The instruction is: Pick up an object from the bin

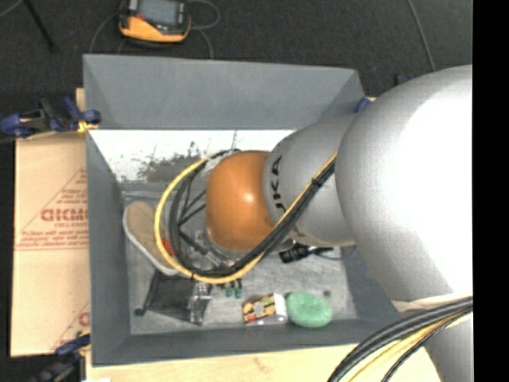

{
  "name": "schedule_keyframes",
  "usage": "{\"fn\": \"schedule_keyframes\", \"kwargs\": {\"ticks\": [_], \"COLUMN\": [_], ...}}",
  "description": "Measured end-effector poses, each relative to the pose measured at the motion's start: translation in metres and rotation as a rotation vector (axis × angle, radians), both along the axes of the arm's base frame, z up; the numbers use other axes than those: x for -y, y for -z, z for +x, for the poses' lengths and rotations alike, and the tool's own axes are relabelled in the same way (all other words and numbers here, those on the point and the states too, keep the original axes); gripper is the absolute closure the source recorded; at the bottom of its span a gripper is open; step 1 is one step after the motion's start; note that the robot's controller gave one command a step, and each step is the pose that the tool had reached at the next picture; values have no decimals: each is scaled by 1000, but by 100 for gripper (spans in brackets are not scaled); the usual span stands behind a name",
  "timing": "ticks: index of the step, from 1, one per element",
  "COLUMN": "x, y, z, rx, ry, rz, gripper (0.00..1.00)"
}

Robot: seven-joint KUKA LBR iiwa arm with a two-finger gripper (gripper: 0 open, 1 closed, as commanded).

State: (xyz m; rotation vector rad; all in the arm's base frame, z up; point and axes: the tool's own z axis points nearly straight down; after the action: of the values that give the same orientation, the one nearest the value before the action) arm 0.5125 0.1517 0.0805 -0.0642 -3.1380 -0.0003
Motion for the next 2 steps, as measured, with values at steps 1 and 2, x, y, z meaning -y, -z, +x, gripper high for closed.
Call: {"fn": "schedule_keyframes", "kwargs": {"ticks": [1, 2], "x": [0, -3], "y": [-3, -3], "z": [1, 5], "rx": [4, 5], "ry": [2, -77], "rz": [1, -1], "gripper": [0, 0]}}
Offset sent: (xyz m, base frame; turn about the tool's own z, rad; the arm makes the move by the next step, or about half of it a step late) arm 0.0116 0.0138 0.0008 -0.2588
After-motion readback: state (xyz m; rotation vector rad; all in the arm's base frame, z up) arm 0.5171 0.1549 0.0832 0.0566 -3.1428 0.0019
